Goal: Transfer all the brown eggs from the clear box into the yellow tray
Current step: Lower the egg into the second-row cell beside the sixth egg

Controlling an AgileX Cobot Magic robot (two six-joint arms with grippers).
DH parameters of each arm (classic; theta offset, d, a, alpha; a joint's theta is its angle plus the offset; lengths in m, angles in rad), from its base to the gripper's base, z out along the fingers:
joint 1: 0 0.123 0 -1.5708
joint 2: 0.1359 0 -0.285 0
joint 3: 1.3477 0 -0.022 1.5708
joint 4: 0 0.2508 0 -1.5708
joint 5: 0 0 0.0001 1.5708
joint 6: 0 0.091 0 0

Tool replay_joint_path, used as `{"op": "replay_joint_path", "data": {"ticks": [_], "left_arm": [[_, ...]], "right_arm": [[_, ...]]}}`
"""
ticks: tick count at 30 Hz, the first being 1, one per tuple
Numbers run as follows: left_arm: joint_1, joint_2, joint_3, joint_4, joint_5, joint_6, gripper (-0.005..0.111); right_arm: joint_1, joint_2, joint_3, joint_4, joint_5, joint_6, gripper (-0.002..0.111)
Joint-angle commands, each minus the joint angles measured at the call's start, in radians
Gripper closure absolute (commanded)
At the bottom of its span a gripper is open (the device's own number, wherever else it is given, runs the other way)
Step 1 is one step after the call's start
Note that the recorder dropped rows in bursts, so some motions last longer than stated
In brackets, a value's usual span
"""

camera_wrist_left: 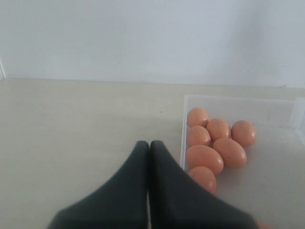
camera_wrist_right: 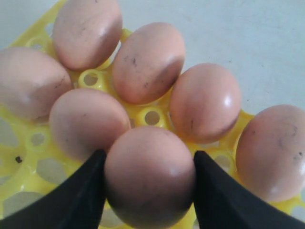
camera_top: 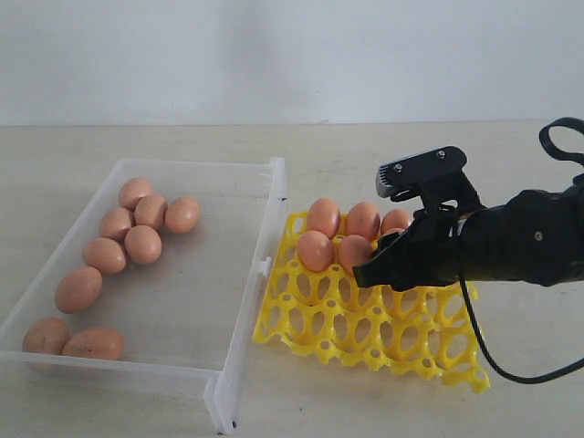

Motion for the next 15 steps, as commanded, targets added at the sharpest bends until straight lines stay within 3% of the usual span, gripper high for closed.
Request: {"op": "replay_joint_path", "data": {"ticks": [1,6,8,11,15], "left_arm": [[0.001,0.003,-0.004,-0.005,0.000,0.001,0.111],[0.001,0.003,-0.004,-0.005,0.000,0.001,0.111],[0.001,0.003,-0.004,-0.005,0.000,0.001,0.111],[0.001,0.003,-0.004,-0.005,0.000,0.001,0.111],[0.001,0.003,-0.004,-0.005,0.000,0.001,0.111]], "right_arm": [[0.000,0.004,-0.001,-0.006,-0.001,0.005,0.109],[0.000,0.004,-0.001,-0.006,0.005,0.021,0.107],[0.000,0.004,-0.001,-0.006,0.009,0.023,0.099],[0.000,0.004,-0.001,-0.006,0.028,0.031,0.074],[0.000,0.004,-0.001,-0.006,0.032,0.042,0.060]]}}
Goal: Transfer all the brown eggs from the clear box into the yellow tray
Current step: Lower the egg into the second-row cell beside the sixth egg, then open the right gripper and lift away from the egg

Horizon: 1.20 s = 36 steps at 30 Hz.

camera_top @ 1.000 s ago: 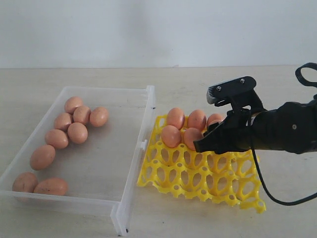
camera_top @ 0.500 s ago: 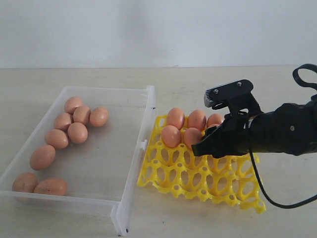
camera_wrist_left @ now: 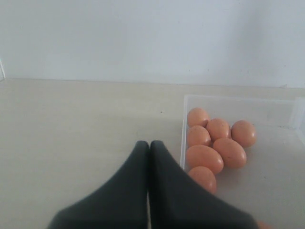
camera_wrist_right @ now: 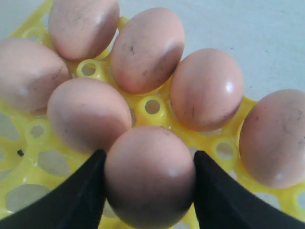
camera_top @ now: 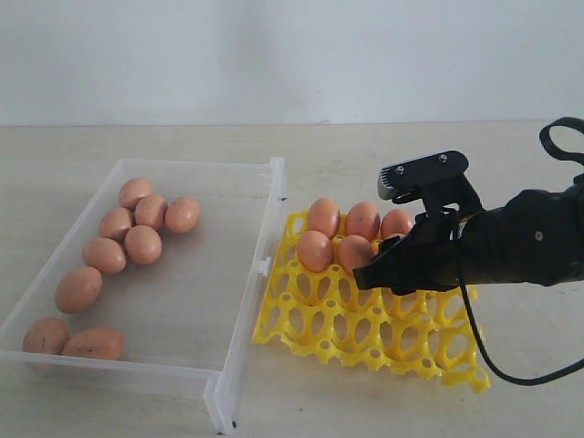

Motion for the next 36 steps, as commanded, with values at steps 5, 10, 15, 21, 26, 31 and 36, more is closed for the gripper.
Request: {"op": "replay_joint_path", "data": {"ticks": [5,10,15,21,26,31,36], "left_arm": [[0.001,0.003,-0.004,-0.005,0.000,0.001,0.111],[0.001,0.003,-0.004,-0.005,0.000,0.001,0.111],[0.001,0.003,-0.004,-0.005,0.000,0.001,0.111],[0.001,0.003,-0.004,-0.005,0.000,0.001,0.111],[0.001,0.003,-0.004,-0.005,0.000,0.001,0.111],[0.001,0.003,-0.004,-0.005,0.000,0.001,0.111],[0.001,0.003,-0.004,-0.005,0.000,0.001,0.111]], "right_arm": [[0.000,0.004,-0.001,-0.006,-0.006,0.039,0.058],[0.000,0.004,-0.001,-0.006,-0.025,0.045,0.039],[0.000,0.004,-0.001,-0.006,-0.025,0.050,0.037],[0.000,-0.031,-0.001,-0.006,-0.014,0.072,0.037],[-0.001,-0.128,-0.001,0.014,-0.010,0.076,0.037],[-0.001,-0.228,-0.016,0.043,0.041,0.111,0.038],[0.039,-0.267,-0.137,0.035,0.244,0.101,0.049]]}}
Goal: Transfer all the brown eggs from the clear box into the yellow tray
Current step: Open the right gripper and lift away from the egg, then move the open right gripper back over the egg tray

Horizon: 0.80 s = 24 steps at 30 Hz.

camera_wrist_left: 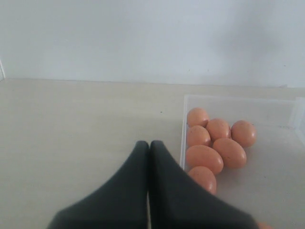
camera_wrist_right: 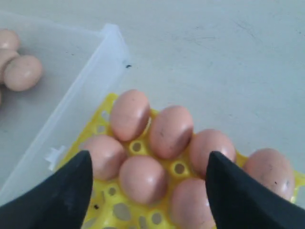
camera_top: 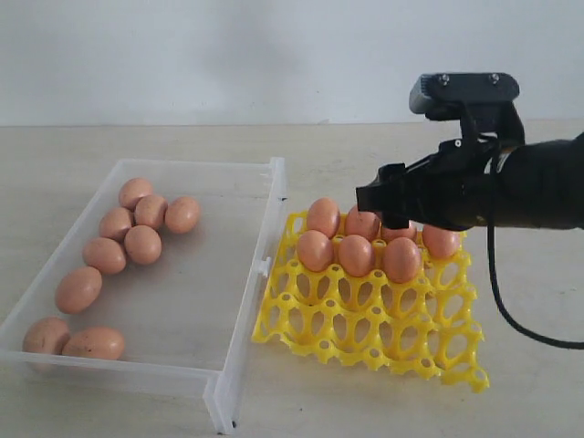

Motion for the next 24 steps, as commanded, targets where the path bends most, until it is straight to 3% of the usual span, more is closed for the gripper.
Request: {"op": "replay_joint_path", "data": {"ticks": [1,5,13,24], "left_arm": [[0.001,0.003,-0.004,-0.005,0.000,0.001,0.111],[0.001,0.003,-0.004,-0.005,0.000,0.001,0.111],[0.001,0.003,-0.004,-0.005,0.000,0.001,0.111],[0.001,0.003,-0.004,-0.005,0.000,0.001,0.111]], "right_arm": [[0.057,-0.017,-0.125,-0.005,0.181,-0.024,0.049],[0.164,0.031,-0.274,-0.017,0.280,-0.089,0.043],[0.349,0.322,-0.615,-0.031,0.503,-0.091,0.043],[0.480,0.699,-1.068,-0.088,0.972,-0.123,0.043]]}}
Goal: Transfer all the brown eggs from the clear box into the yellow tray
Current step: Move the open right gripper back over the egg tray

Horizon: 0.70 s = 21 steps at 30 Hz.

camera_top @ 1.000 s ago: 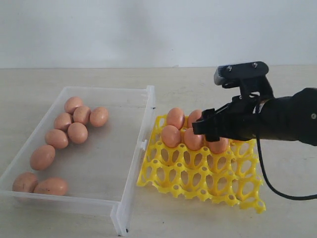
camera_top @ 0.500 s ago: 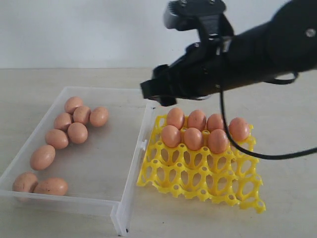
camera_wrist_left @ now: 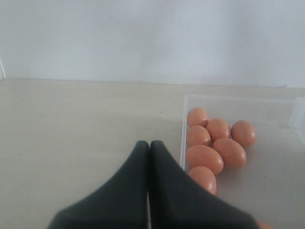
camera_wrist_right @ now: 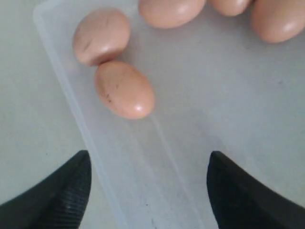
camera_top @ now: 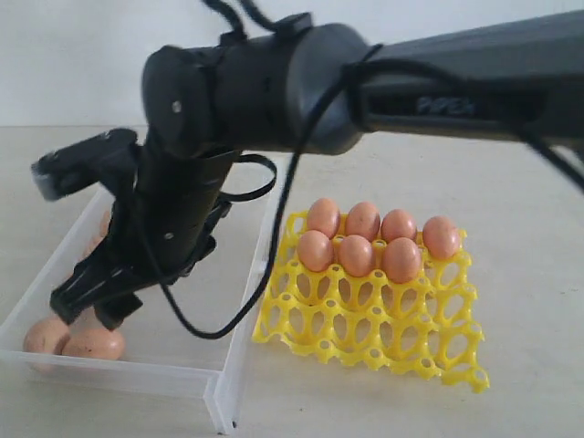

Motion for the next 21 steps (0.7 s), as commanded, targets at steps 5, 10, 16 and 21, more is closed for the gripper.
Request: {"op": "replay_joint_path", "data": {"ticks": [5,10,16,21], "left_arm": [[0.001,0.003,-0.004,-0.005,0.000,0.001,0.111],[0.001,0.003,-0.004,-0.005,0.000,0.001,0.111],[0.001,0.003,-0.004,-0.005,0.000,0.001,0.111],[0.001,0.003,-0.004,-0.005,0.000,0.001,0.111]], "right_arm": [[0.030,0.080,-0.166,-0.044,0.094,-0.038,0.043],[0.028,0.080,-0.197,-0.098,-0.006,0.028,0.043],[0.018,0.095,-0.197,-0.201,-0.181,0.243,0.043],[0.006,0.136,-0.197,-0.213,-0.195,0.277,0.043]]}}
